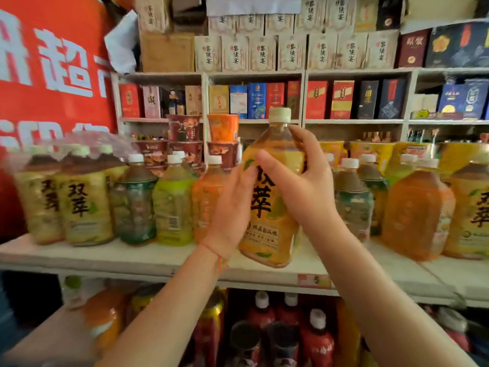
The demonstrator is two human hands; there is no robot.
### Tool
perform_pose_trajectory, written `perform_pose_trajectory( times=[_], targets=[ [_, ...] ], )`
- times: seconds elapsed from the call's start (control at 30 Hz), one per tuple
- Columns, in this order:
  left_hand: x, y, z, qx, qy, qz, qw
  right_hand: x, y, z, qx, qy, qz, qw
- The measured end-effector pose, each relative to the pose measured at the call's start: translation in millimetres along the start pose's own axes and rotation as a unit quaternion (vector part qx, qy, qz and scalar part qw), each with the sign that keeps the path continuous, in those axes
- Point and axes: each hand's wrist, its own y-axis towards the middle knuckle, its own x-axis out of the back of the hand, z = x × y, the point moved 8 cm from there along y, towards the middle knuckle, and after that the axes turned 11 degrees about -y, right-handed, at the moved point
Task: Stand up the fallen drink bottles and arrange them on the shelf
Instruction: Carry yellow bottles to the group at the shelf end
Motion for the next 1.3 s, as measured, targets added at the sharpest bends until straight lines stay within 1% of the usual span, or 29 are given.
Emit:
perform_pose_trajectory(
  times=[0.13, 0.23, 0.3, 0.33, 0.37, 0.43, 0.47, 0.5, 0.53, 0.57, 0.63, 0.67, 0.7, 0.73, 0.8, 0.83, 0.87, 0.93, 0.97, 1.0, 1.13, 1.2, 1.27, 1.3],
  targets=[
    [110.9, -8.5, -24.6, -0.035, 0.031, -0.066, 0.997, -107.4, -12.8, 26.0, 0.008, 0.037, 0.008, 0.999],
    [190.5, -13.2, -40.4, -0.081, 0.118, -0.107, 0.984, -185.8, -19.4, 46.9, 0.027, 0.047, 0.026, 0.998],
    [247.4, -16.2, -48.5, -0.116, 0.169, -0.111, 0.972, -244.0, -25.0, 64.2, 0.045, 0.047, 0.045, 0.997],
    [264.7, -17.7, -50.7, -0.128, 0.189, -0.114, 0.967, -261.3, -27.1, 68.8, 0.051, 0.048, 0.054, 0.996],
    [286.1, -20.0, -53.9, -0.141, 0.224, -0.125, 0.956, -281.7, -30.3, 72.7, 0.052, 0.051, 0.064, 0.995],
    [327.1, -23.8, -58.2, -0.163, 0.342, -0.162, 0.911, -319.2, -35.2, 76.7, 0.052, 0.045, 0.077, 0.995],
    [345.3, -24.8, -57.5, -0.166, 0.379, -0.182, 0.892, -330.9, -37.1, 76.7, 0.050, 0.040, 0.080, 0.995],
    [362.0, -24.6, -55.1, -0.158, 0.397, -0.193, 0.883, -340.5, -37.7, 75.9, 0.046, 0.033, 0.083, 0.995],
    [377.7, -23.4, -50.6, -0.139, 0.397, -0.196, 0.886, -349.0, -38.3, 75.7, 0.039, 0.033, 0.086, 0.995],
    [389.1, -21.0, -44.8, -0.120, 0.383, -0.190, 0.896, -355.7, -38.5, 75.1, 0.034, 0.033, 0.089, 0.995],
    [402.8, -14.8, -37.5, -0.101, 0.323, -0.164, 0.927, -366.0, -38.9, 74.9, 0.029, 0.031, 0.098, 0.994],
    [407.5, -12.4, -38.7, -0.098, 0.304, -0.158, 0.934, -371.1, -38.6, 75.1, 0.028, 0.027, 0.103, 0.994],
    [411.1, -11.2, -44.3, -0.110, 0.310, -0.158, 0.931, -375.7, -38.7, 75.2, 0.027, 0.022, 0.109, 0.993],
    [413.3, -11.2, -54.5, -0.134, 0.347, -0.163, 0.914, -380.2, -38.5, 74.7, 0.026, 0.015, 0.113, 0.993],
    [421.4, -11.5, -70.9, -0.182, 0.446, -0.193, 0.855, -385.7, -37.4, 72.7, 0.026, 0.004, 0.113, 0.993],
    [427.4, -10.2, -74.0, -0.193, 0.471, -0.200, 0.837, -388.1, -37.0, 70.6, 0.028, -0.001, 0.110, 0.994],
    [436.7, -6.7, -71.9, -0.173, 0.461, -0.204, 0.846, -390.4, -36.7, 68.3, 0.030, -0.003, 0.106, 0.994],
    [458.8, 0.1, -55.9, -0.090, 0.384, -0.210, 0.895, -396.9, -36.9, 63.0, 0.029, -0.007, 0.102, 0.994],
    [466.4, 1.9, -45.5, -0.058, 0.346, -0.213, 0.912, -401.1, -37.1, 61.3, 0.027, -0.011, 0.104, 0.994],
    [469.1, 1.9, -40.3, -0.043, 0.337, -0.214, 0.916, -405.6, -37.0, 59.6, 0.026, -0.015, 0.105, 0.994],
    [470.8, 3.0, -38.8, -0.044, 0.326, -0.235, 0.915, -425.3, -38.3, 55.9, 0.024, -0.039, 0.101, 0.994],
    [470.0, 2.8, -37.0, -0.037, 0.341, -0.237, 0.909, -434.6, -39.0, 55.3, 0.022, -0.063, 0.096, 0.993],
    [466.6, 3.1, -35.6, -0.032, 0.358, -0.237, 0.903, -438.8, -39.5, 60.2, 0.045, -0.117, 0.074, 0.989],
    [464.7, 3.0, -35.8, -0.031, 0.365, -0.239, 0.899, -437.1, -39.9, 66.2, 0.078, -0.170, 0.046, 0.981]
  ],
)
